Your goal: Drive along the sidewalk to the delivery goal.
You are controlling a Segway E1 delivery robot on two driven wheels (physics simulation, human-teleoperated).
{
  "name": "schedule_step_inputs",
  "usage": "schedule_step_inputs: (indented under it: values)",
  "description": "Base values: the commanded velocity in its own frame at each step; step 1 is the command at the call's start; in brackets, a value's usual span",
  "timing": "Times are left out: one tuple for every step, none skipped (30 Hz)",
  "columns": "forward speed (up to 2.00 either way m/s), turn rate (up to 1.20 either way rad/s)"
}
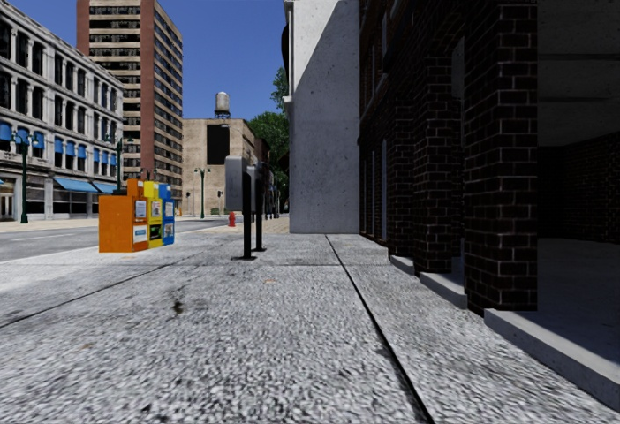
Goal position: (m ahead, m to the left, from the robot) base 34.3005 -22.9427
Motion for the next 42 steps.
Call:
schedule_step_inputs:
  values:
    - [2.0,0.0]
    - [2.0,0.0]
    - [2.0,0.0]
    - [2.0,0.0]
    - [2.0,0.0]
    - [2.0,0.0]
    - [2.0,0.0]
    - [2.0,0.0]
    - [2.0,0.0]
    - [2.0,0.0]
    - [2.0,0.0]
    - [2.0,0.0]
    - [2.0,0.0]
    - [2.0,0.0]
    - [2.0,0.0]
    - [2.0,0.0]
    - [2.0,0.0]
    - [2.0,0.0]
    - [2.0,0.0]
    - [2.0,0.0]
    - [2.0,0.0]
    - [2.0,0.0]
    - [2.0,0.0]
    - [2.0,0.0]
    - [2.0,0.0]
    - [2.0,0.0]
    - [2.0,0.0]
    - [2.0,0.0]
    - [2.0,0.0]
    - [2.0,0.0]
    - [2.0,0.0]
    - [2.0,0.0]
    - [2.0,0.0]
    - [2.0,0.0]
    - [2.0,0.0]
    - [2.0,0.0]
    - [2.0,0.0]
    - [2.0,0.0]
    - [2.0,0.0]
    - [2.0,0.0]
    - [2.0,0.0]
    - [2.0,0.0]
